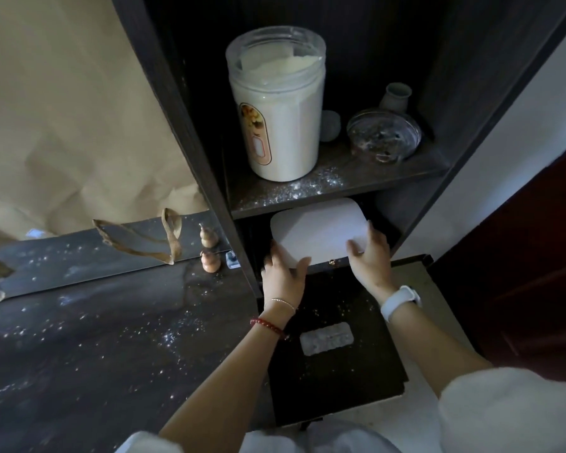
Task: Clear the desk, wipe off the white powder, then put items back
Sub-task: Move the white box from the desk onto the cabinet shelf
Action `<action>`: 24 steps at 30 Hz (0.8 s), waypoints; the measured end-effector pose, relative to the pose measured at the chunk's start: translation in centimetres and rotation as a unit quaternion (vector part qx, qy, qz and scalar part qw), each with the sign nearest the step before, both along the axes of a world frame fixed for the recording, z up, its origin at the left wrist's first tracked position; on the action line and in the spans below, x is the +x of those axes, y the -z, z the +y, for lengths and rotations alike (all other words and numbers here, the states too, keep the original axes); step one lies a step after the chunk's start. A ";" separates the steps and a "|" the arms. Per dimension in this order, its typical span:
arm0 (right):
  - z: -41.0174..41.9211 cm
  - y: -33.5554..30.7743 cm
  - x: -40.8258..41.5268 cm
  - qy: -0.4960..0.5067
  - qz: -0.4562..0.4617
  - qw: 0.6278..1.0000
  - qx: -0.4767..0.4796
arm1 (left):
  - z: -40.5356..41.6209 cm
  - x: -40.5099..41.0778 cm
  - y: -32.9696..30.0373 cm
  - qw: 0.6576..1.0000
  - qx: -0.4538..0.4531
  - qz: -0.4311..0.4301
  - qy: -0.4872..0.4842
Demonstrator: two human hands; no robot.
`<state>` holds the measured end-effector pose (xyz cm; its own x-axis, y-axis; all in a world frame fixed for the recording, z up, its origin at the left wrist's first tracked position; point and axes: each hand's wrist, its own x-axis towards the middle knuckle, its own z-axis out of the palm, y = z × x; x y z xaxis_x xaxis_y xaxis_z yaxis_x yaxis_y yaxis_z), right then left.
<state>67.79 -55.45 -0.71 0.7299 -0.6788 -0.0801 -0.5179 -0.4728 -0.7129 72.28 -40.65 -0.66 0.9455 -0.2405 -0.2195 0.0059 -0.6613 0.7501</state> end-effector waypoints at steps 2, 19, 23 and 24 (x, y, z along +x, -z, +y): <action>-0.4 0.3 0.4 -0.007 -0.002 1.000 -0.010 | -0.4 0.6 0.2 1.000 -0.001 0.006 -0.007; 6.7 13.3 -11.4 -0.319 0.293 0.901 -0.023 | 9.2 -9.4 10.0 0.956 0.265 -0.105 0.072; 6.3 16.0 -10.3 -0.297 0.334 0.890 -0.093 | 11.2 -10.5 12.6 0.938 0.317 -0.112 0.088; 6.1 16.4 -9.6 -0.296 0.338 0.886 -0.114 | 11.3 -10.7 12.8 0.936 0.322 -0.113 0.089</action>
